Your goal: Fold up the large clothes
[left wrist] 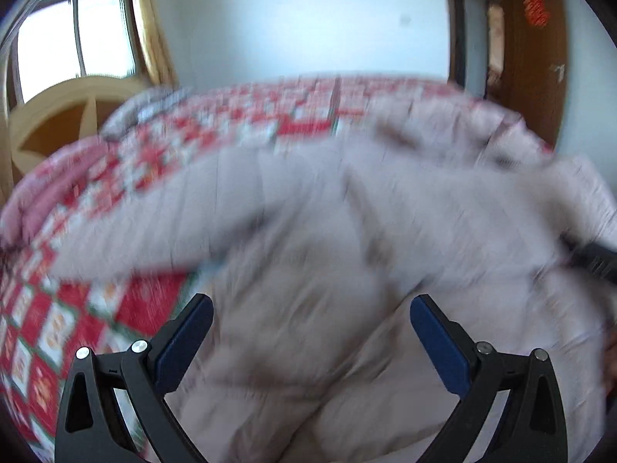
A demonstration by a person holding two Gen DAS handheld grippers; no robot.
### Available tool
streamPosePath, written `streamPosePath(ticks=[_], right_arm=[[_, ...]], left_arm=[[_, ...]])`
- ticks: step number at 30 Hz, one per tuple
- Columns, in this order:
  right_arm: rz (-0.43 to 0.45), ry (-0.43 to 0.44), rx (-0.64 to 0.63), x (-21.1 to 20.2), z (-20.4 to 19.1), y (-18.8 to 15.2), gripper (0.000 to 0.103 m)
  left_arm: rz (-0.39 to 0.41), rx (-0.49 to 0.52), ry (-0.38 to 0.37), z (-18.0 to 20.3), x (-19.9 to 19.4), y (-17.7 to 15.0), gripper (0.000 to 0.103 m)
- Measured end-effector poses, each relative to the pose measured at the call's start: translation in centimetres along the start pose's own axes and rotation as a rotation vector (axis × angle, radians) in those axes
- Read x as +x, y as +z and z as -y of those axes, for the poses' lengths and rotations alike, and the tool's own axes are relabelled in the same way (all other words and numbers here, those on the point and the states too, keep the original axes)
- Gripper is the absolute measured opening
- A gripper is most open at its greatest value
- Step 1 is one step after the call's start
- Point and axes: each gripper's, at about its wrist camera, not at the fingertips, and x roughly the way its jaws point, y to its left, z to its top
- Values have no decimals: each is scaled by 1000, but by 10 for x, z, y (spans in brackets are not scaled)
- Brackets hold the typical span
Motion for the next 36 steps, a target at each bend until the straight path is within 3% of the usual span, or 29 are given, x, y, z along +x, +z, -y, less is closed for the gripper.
streamPosePath(ticks=[2,5,7,12,14,18,20,22,24,25,29,31,33,36], right_arm=[[9,12,10,-1,6,-1,75],[14,17,13,-1,8,-3,76],[16,15,11,-3,9,-5,76],[18,14,10,-5,10,-7,77],[19,15,10,-5,9,-7,78],[20,11,6,-5,9,-9,79],[21,12,6,-6,9,-8,79],[22,18,9,-5,9,-9,81],[24,21,10,-5,9,-9,82],[24,22,9,-5,9,-9,82],[24,19,7,-5,8,-9,83],[24,18,6,-4,8,-9,83],[24,16,5,-4,7,-9,83],[24,15,3,-4,8,-9,83]], left_arm=[[131,10,-5,8,-23,20,102],[219,29,13,22,-25,44,102],[189,29,13,28,-6,54,102],[-80,2,76,35,82,43,102],[-161,-19,36,33,105,32,102],[-165,-24,28,31,108,30,102],[-163,-54,-15,20,102,30,102],[-134,-141,-47,-4,88,32,102],[-58,-289,-31,-50,67,32,102],[-33,-357,4,-75,59,32,102],[23,-636,268,-195,45,25,102],[-1,-756,406,-257,52,15,102],[-27,-814,463,-297,63,5,102],[-111,-872,444,-340,91,-7,102]])
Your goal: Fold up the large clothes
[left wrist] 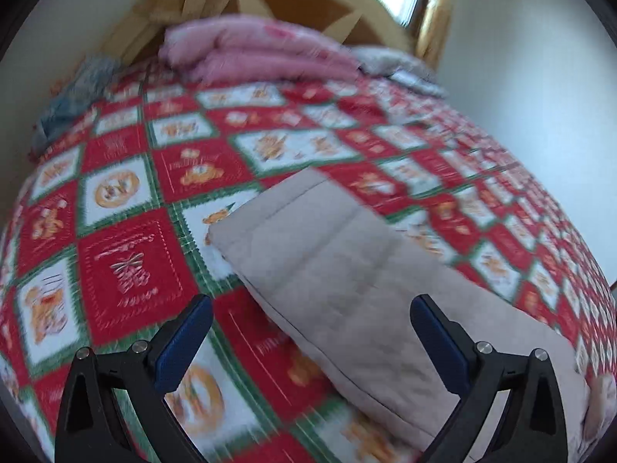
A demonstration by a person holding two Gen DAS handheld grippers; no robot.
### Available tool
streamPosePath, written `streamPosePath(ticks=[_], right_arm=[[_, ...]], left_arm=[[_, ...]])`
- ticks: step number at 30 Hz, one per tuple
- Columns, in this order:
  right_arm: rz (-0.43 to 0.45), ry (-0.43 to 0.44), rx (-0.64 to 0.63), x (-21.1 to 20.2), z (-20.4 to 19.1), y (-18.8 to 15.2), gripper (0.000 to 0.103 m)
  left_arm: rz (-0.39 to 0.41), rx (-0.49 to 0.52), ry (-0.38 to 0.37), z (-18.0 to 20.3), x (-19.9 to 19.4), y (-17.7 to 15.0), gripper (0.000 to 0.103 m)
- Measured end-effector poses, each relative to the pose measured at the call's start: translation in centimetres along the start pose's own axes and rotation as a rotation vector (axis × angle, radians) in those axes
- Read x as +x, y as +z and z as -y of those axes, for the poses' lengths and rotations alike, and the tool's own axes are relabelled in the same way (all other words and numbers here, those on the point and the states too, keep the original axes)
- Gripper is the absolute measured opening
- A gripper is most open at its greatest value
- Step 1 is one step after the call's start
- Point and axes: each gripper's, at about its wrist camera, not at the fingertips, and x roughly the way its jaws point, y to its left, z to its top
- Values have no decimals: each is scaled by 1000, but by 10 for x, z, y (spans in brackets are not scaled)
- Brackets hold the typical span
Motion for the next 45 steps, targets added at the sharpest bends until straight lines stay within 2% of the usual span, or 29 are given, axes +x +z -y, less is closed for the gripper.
streamPosePath(ticks=[3,4,6,8,9,11,12,13,16,19,21,24,26,28,30,32,34,36,39,40,42,45], right_arm=[[-1,-2,-3,0,0,0,84],[-1,-3,-4,1,0,0,84],[-1,-6,-6,1,0,0,84],[-1,-6,-7,1,1,0,84],[-1,-6,-7,1,1,0,84],[-2,-6,-7,1,1,0,84],[-1,-7,-8,1,1,0,84],[-1,-7,-8,1,1,0,84],[-1,-5,-7,1,1,0,84],[-1,-3,-5,1,1,0,84],[-1,-1,-4,1,1,0,84],[0,1,-1,1,2,0,84],[1,4,1,0,2,0,84],[3,8,5,0,3,-1,84],[4,21,17,0,5,-1,85],[5,43,37,-1,9,-1,85],[9,69,64,-2,14,-1,85],[11,81,75,-2,17,-2,85],[10,80,72,-2,15,-1,85],[10,82,73,-2,15,-1,86],[11,89,77,-2,16,-1,86],[11,93,77,-3,15,-2,88]], left_arm=[[-114,-61,-51,-10,27,-1,102],[-94,-55,-46,-10,30,-2,102],[-57,-27,-14,-3,27,-5,92],[-18,2,39,3,23,-13,53],[-13,3,30,3,23,-13,46],[-22,9,-43,1,26,-9,12],[-38,21,-76,2,27,-8,12],[-39,32,-78,2,31,-4,11],[-3,54,-128,11,13,2,9],[103,123,-229,39,-35,5,9],[191,232,-318,74,-80,-4,9],[280,408,-528,126,-151,-35,9],[327,543,-639,163,-196,-71,9],[337,649,-718,188,-225,-106,9],[315,766,-811,214,-250,-156,9],[278,839,-861,226,-258,-193,9],[204,927,-903,241,-260,-241,9],[148,995,-874,250,-249,-278,9],[-16,1051,-798,258,-211,-315,9],[-76,1051,-779,260,-200,-322,9],[-139,1046,-759,263,-186,-328,10],[-164,1054,-760,264,-184,-328,11]])
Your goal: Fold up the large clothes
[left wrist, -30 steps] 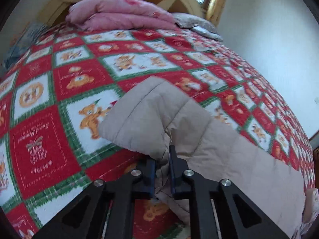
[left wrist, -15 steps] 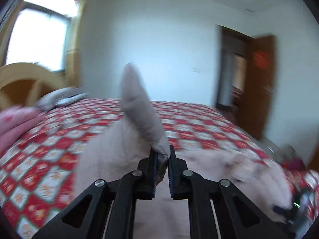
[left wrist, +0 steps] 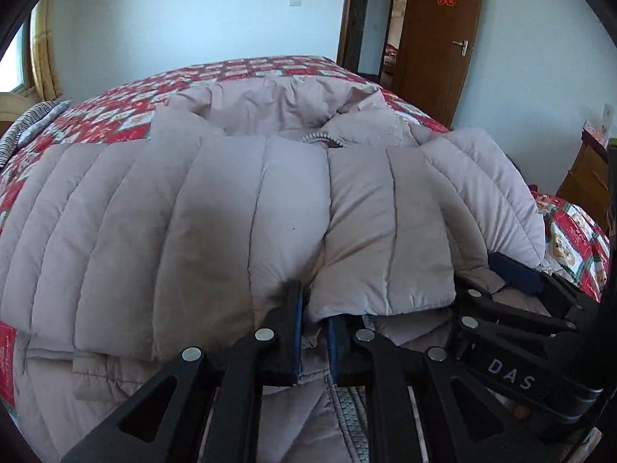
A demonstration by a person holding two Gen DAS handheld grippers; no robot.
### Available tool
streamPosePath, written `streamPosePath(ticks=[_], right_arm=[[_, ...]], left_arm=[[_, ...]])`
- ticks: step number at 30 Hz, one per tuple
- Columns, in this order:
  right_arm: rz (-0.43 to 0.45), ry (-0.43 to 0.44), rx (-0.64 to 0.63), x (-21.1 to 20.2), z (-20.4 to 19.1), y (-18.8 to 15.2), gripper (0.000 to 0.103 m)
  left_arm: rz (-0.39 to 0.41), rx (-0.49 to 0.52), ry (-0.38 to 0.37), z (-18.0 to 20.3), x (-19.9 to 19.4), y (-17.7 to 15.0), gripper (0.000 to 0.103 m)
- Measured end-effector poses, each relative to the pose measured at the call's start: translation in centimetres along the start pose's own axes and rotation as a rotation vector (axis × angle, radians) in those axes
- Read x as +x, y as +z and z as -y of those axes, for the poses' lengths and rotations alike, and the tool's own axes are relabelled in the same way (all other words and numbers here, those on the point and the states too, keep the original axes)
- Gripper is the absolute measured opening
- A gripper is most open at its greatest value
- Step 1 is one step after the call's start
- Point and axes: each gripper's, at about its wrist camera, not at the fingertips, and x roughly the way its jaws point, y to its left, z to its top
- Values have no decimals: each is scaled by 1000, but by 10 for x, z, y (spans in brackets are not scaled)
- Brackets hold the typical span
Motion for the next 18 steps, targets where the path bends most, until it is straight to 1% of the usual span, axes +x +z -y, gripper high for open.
streamPosePath(ticks=[2,4,5,6,7,8,9,10,11,12,13,14,15,17,18], right_arm=[[0,2,-1,0,0,0,88],[0,6,3,-1,1,0,88],[0,7,4,-1,1,0,88],[0,7,3,0,1,1,88],[-1,5,2,0,1,1,88],[-1,4,0,0,1,1,88],[-1,4,-2,0,1,1,89],[-1,5,-2,0,1,1,89],[-1,7,-1,0,2,2,89],[-1,9,0,0,2,2,89],[1,12,4,0,2,2,89],[3,17,12,-3,4,2,89],[4,25,26,-6,6,2,89],[6,55,70,-19,13,-1,89],[17,68,87,-26,16,-2,89]], left_arm=[[-4,2,0,-2,-3,-1,12],[-30,11,12,-2,-7,-1,12],[-40,3,7,-5,-18,-3,15],[-33,-7,-6,-6,-23,-5,19],[-9,-31,-30,-13,-36,-10,35],[20,-63,-40,-22,-47,-16,64],[49,-97,-26,-32,-56,-21,78],[110,-152,11,-47,-68,-29,91],[160,-194,36,-58,-76,-34,91],[210,-258,56,-74,-83,-41,91],[222,-332,63,-91,-85,-46,91],[211,-383,67,-102,-83,-48,91],[170,-451,89,-118,-75,-49,91],[115,-498,133,-131,-60,-53,91],[110,-506,138,-135,-53,-57,91]])
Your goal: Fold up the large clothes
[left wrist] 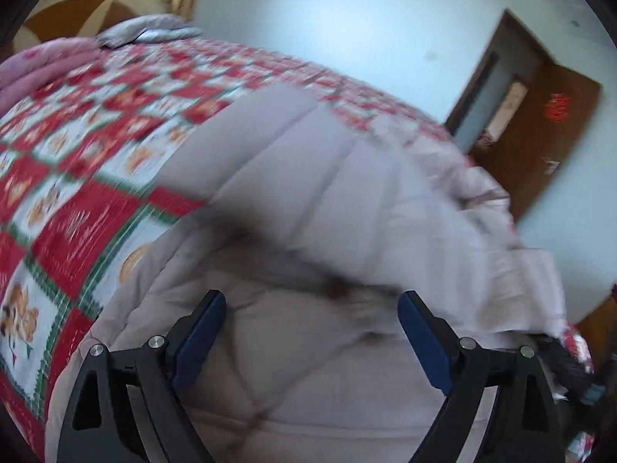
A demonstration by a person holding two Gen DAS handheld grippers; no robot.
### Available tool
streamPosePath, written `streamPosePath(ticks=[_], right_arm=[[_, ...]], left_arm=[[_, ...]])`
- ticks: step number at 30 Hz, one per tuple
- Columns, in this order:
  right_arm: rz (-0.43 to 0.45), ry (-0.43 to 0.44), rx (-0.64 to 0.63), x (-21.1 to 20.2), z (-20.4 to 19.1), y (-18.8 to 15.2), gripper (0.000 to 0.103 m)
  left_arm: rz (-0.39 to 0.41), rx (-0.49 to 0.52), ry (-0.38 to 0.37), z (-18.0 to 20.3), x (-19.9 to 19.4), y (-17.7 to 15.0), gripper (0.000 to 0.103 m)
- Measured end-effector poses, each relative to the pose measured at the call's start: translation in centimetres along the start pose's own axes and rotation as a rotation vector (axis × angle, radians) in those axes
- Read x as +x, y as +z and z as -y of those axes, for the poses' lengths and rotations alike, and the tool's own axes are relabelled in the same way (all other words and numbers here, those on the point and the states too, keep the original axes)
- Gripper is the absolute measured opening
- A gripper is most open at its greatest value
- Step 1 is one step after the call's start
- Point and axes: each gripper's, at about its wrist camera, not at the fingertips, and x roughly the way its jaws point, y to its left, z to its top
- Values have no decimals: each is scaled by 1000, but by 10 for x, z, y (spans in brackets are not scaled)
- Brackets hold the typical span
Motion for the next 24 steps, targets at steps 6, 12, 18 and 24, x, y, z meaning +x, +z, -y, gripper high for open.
streamPosePath(ticks=[6,12,18,24], right_arm=[[57,134,84,-29,-4,10,89],[-98,113,-43,25,-54,11,49],[-21,75,-121,8,-66,18,12],[25,-5,-115,-17,-27,39,11]], left_arm=[[0,98,72,21,12,-8,94],[-58,228,234,36,26,-14,99],[-69,221,266,28,29,-16,102],[-68,204,258,25,29,-14,102]])
